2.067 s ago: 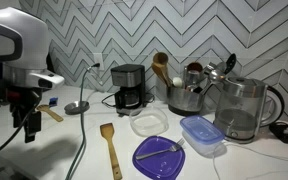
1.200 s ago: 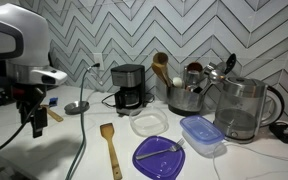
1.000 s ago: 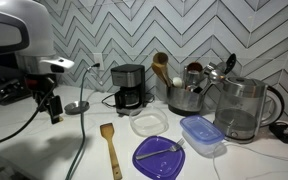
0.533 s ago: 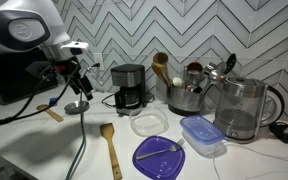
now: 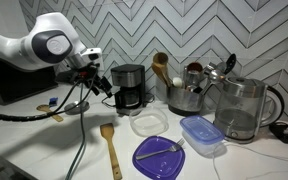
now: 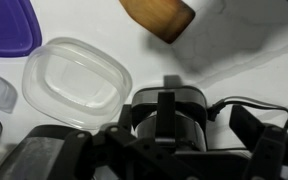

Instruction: Move the coffee pot to the counter

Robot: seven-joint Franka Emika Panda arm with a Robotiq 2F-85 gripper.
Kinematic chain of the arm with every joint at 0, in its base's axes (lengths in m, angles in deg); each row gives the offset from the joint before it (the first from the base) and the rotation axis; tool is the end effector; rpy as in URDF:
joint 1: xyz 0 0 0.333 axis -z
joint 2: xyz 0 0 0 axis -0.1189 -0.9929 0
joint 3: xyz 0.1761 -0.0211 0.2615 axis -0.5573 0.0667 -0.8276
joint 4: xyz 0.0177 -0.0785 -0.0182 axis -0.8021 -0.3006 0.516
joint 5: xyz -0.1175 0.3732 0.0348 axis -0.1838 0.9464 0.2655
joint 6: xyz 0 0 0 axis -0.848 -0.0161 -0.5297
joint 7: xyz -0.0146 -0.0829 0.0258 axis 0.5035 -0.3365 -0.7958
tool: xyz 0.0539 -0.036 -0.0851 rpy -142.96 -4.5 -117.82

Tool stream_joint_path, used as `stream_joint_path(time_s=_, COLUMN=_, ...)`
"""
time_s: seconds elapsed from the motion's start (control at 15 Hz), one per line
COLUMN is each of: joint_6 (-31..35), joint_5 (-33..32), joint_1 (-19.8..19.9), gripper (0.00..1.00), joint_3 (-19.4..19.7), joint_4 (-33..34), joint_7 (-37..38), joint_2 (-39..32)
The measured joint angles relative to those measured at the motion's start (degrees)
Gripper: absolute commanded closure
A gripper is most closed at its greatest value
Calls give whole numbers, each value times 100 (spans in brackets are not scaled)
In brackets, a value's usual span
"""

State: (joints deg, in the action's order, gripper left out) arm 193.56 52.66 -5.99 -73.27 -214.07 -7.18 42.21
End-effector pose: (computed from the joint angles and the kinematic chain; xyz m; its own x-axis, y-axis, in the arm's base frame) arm 0.5331 0.0550 0.4779 0.9120 0.0256 0.4094 -0.0235 -0.9932 0.1143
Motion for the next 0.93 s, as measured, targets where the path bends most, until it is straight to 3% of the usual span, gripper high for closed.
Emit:
stream_joint_path(time_s=0.2, joint_6=378, joint_5=-108, joint_1=6, gripper=0, joint_3=79, joint_4=149, joint_7=-15, joint_2=-336)
stream_joint_path(time_s=0.93, joint_6=613, joint_5=-119, joint_1=-2, gripper=0, joint_3=135, joint_4=271, joint_7=12, joint_2=-548)
